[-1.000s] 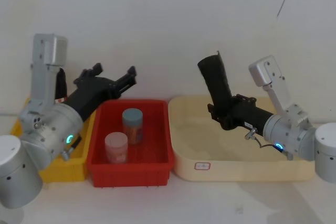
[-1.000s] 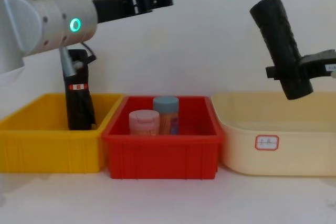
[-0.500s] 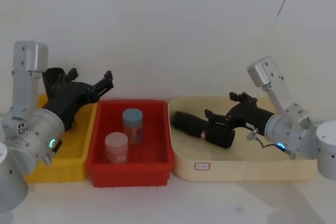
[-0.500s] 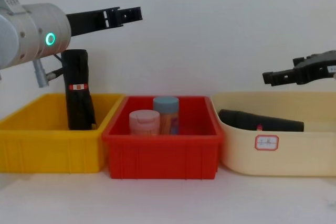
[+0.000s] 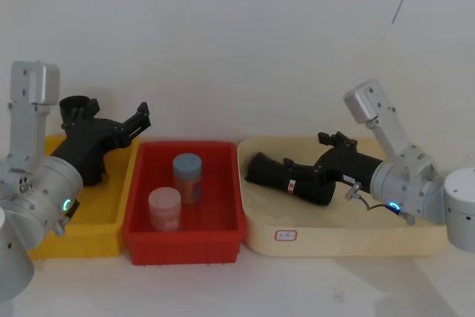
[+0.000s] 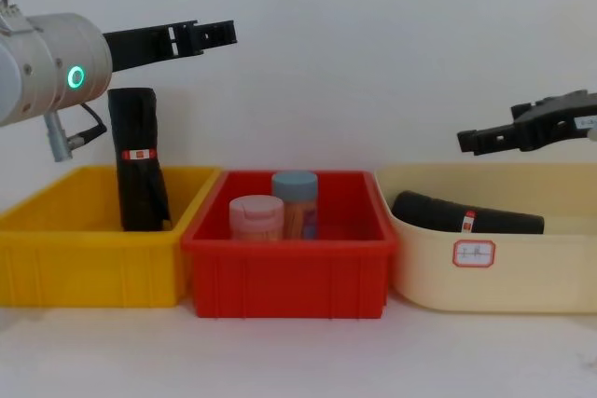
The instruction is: Pick up the garbage bag with the one hand and transfer it to the other hand.
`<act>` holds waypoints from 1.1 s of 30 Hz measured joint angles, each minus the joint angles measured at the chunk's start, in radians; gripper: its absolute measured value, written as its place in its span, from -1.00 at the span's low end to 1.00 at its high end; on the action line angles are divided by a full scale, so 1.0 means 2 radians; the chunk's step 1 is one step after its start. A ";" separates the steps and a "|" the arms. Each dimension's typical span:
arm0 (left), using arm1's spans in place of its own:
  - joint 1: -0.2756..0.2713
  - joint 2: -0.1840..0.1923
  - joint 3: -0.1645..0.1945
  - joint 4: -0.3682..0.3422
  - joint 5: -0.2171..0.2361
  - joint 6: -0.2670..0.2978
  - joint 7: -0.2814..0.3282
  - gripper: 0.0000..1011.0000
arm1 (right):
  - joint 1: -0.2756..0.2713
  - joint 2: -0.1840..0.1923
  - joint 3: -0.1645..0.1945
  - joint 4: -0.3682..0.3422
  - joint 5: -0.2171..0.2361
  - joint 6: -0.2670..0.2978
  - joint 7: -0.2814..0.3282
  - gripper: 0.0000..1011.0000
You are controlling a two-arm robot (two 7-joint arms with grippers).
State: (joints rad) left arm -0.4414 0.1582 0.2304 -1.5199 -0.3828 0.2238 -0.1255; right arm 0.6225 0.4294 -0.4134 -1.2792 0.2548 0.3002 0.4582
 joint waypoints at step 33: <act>0.001 0.002 -0.002 0.001 0.002 -0.001 0.003 0.98 | 0.116 -0.054 -0.109 0.053 0.018 0.093 0.163 0.98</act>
State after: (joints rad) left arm -0.4394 0.1618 0.2268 -1.5177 -0.3787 0.2210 -0.1187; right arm 0.8544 0.3212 -0.6312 -1.1728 0.2908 0.4854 0.7851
